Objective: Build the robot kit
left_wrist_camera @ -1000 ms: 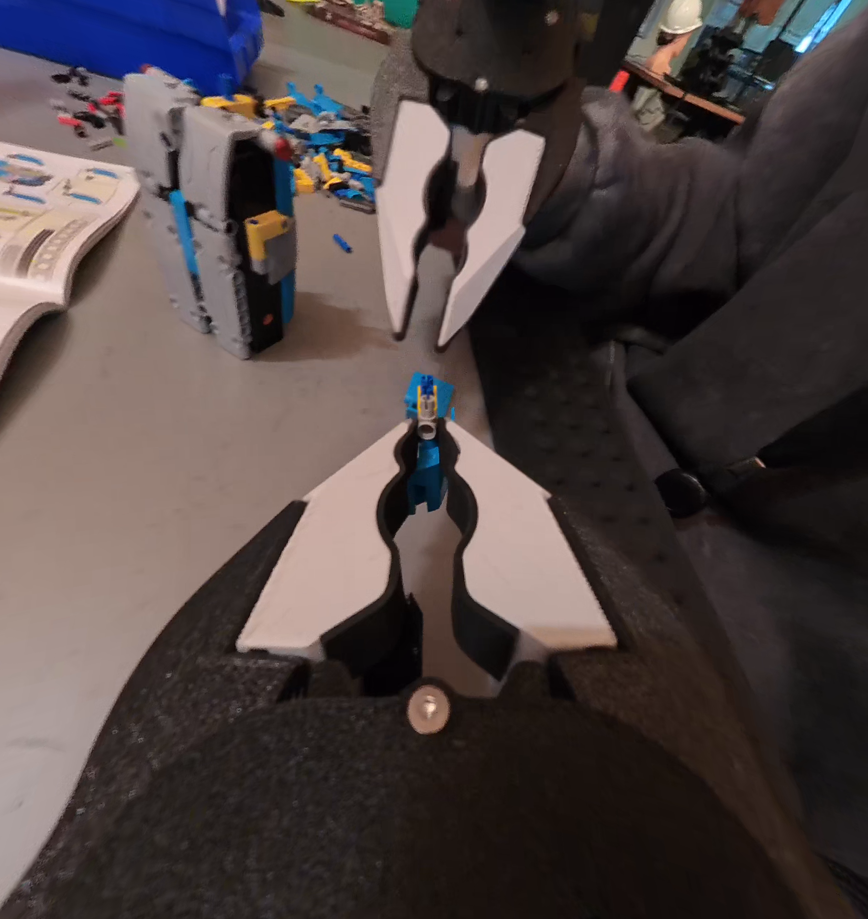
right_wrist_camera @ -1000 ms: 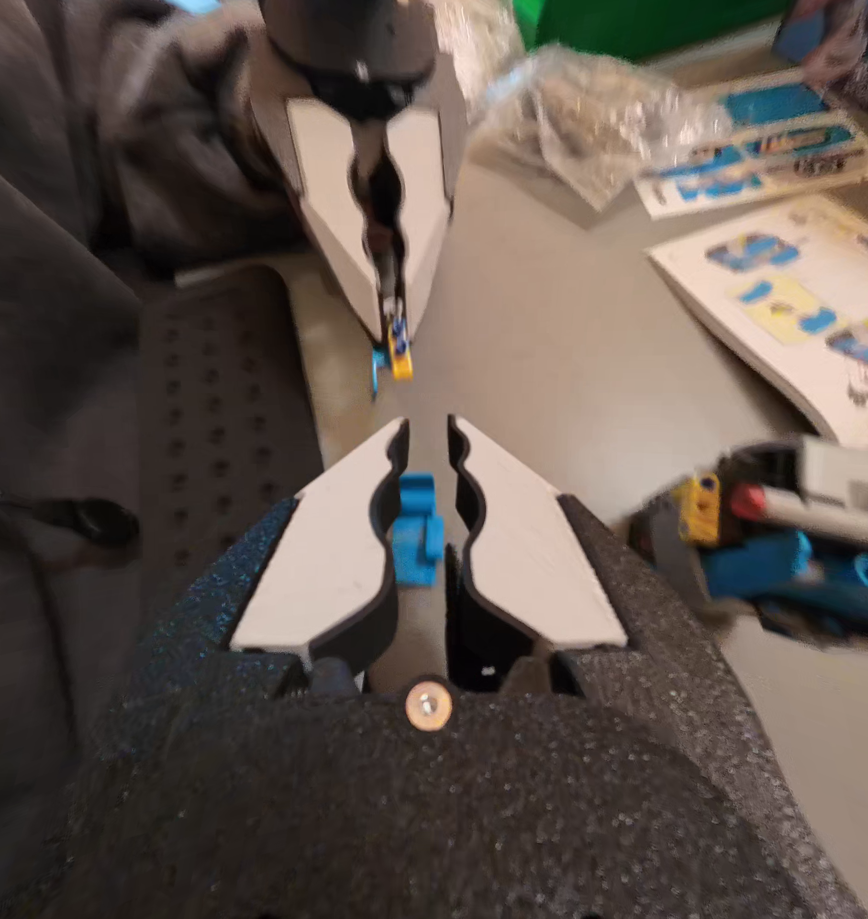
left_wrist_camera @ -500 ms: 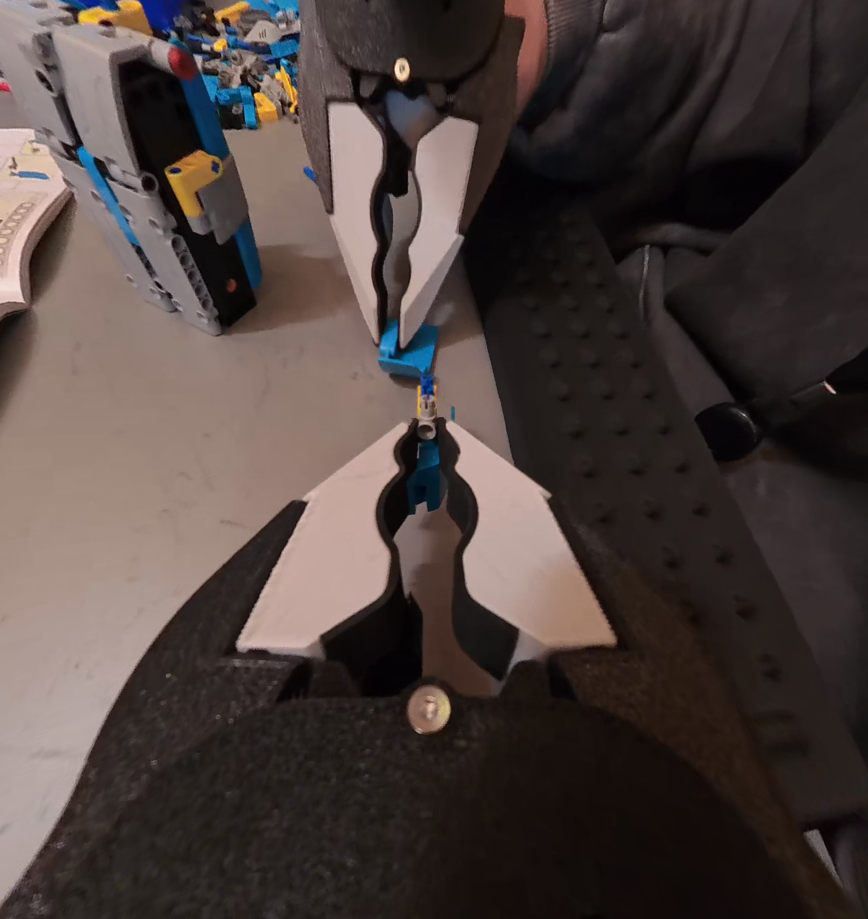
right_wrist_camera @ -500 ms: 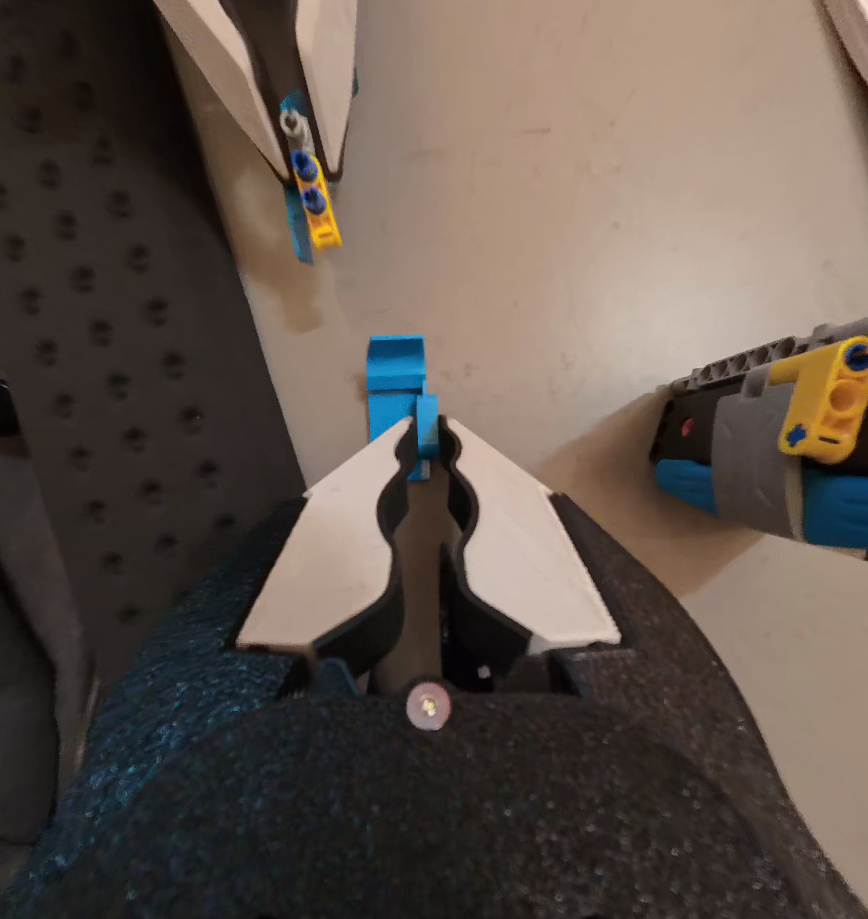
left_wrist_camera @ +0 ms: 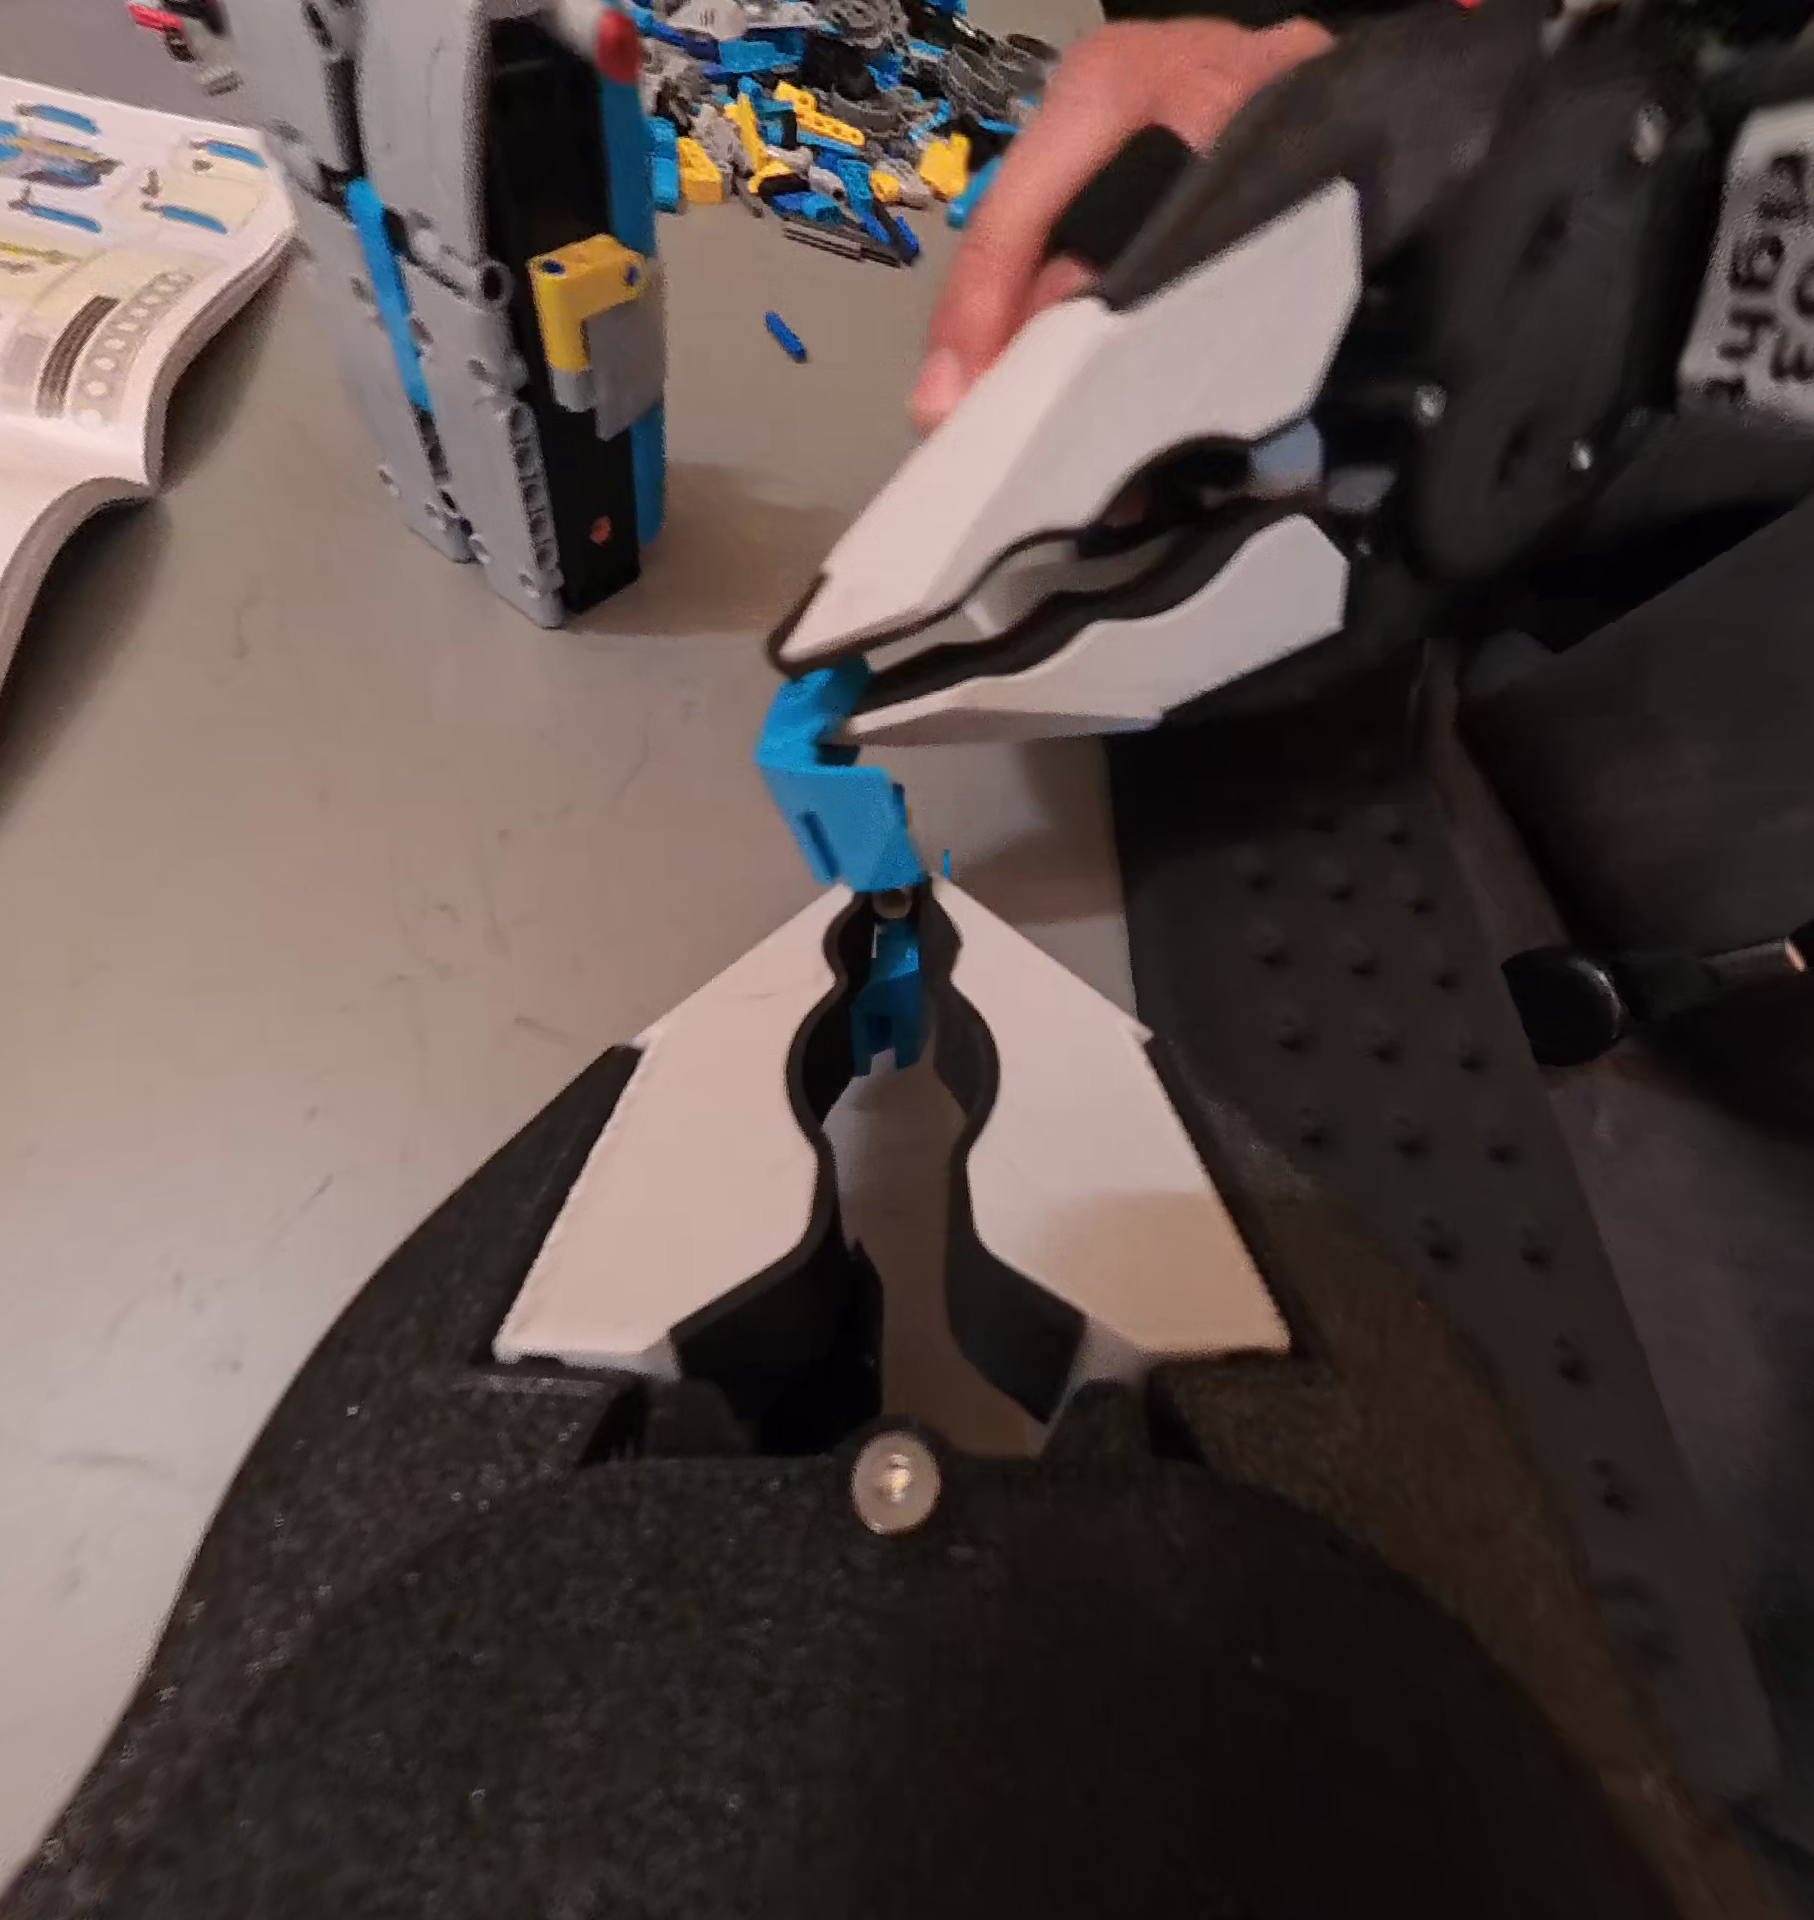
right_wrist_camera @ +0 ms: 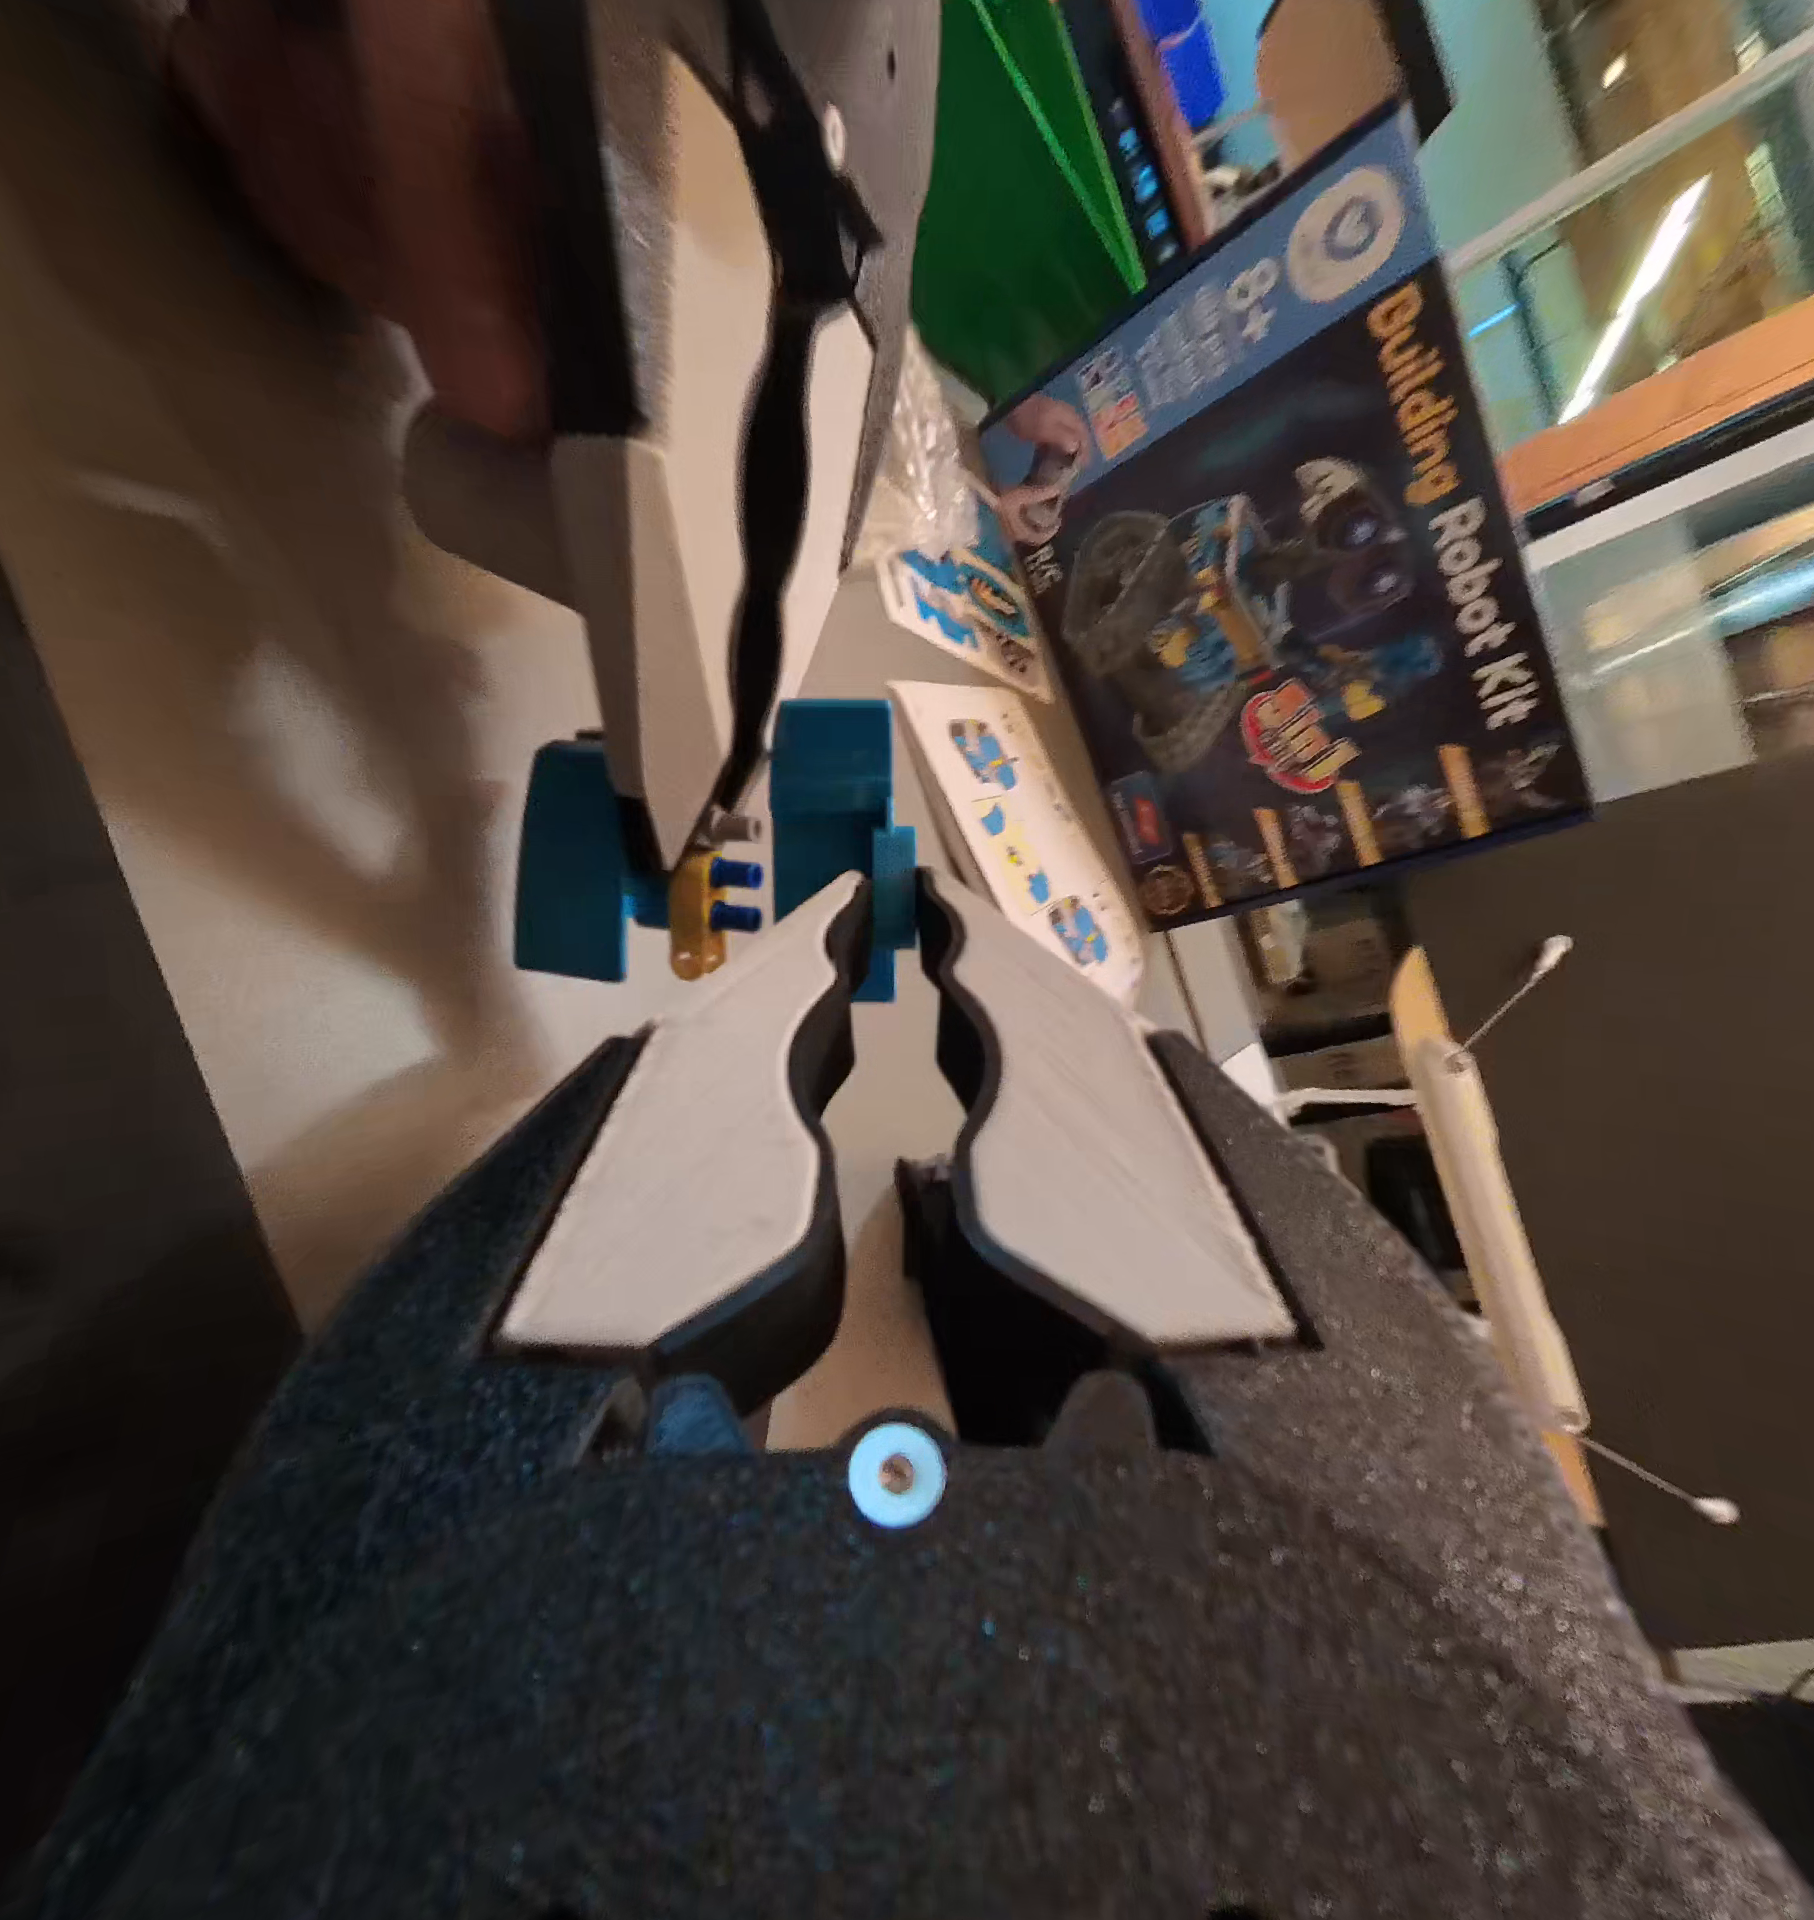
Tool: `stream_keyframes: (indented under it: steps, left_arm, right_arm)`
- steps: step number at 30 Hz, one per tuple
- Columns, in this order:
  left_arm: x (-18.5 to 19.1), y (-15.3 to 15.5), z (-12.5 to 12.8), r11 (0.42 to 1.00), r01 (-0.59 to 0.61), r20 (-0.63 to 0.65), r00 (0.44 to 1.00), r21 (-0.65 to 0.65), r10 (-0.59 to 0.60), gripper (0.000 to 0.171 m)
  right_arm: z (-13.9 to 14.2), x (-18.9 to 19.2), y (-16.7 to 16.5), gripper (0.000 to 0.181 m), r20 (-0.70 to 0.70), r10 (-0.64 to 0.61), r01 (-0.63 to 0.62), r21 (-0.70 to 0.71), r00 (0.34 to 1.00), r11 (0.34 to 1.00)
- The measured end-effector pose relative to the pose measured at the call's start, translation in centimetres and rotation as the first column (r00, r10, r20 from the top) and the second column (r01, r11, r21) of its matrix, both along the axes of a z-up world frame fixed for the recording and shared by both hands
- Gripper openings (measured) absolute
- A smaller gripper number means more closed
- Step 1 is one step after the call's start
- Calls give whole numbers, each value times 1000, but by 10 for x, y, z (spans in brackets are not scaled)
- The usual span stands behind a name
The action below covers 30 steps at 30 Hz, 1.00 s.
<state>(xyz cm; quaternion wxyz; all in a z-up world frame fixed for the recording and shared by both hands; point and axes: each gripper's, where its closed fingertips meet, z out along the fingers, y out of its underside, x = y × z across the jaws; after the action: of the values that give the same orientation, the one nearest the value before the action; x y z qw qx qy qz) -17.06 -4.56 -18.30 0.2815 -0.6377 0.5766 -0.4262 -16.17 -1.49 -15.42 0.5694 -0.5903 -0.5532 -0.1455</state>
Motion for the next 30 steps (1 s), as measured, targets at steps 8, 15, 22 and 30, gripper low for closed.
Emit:
stream_keyframes:
  steps: [8, 15, 22, 30]
  left_arm:
    - [-2, 10, -2, 993, -64, -14, 998, -97, 62, 6]
    - [-4, 3, -10, 999, -18, -63, 998, -43, 16, 6]
    - [-6, -10, -8, 987, 109, -51, 993, 117, -104, 7]
    - [-8, -13, -8, 962, 158, -46, 987, 225, -151, 8]
  right_arm:
    - [-7, -1, -6, 12, -41, 8, -10, -70, 999, 998]
    - [-4, 20, 7, 8, -232, -90, 4, -348, 969, 937]
    - [9, -13, -62, 7, -691, -245, -682, -719, 680, 134]
    - [-9, -17, -67, 7, -626, -287, -647, -762, 726, 24]
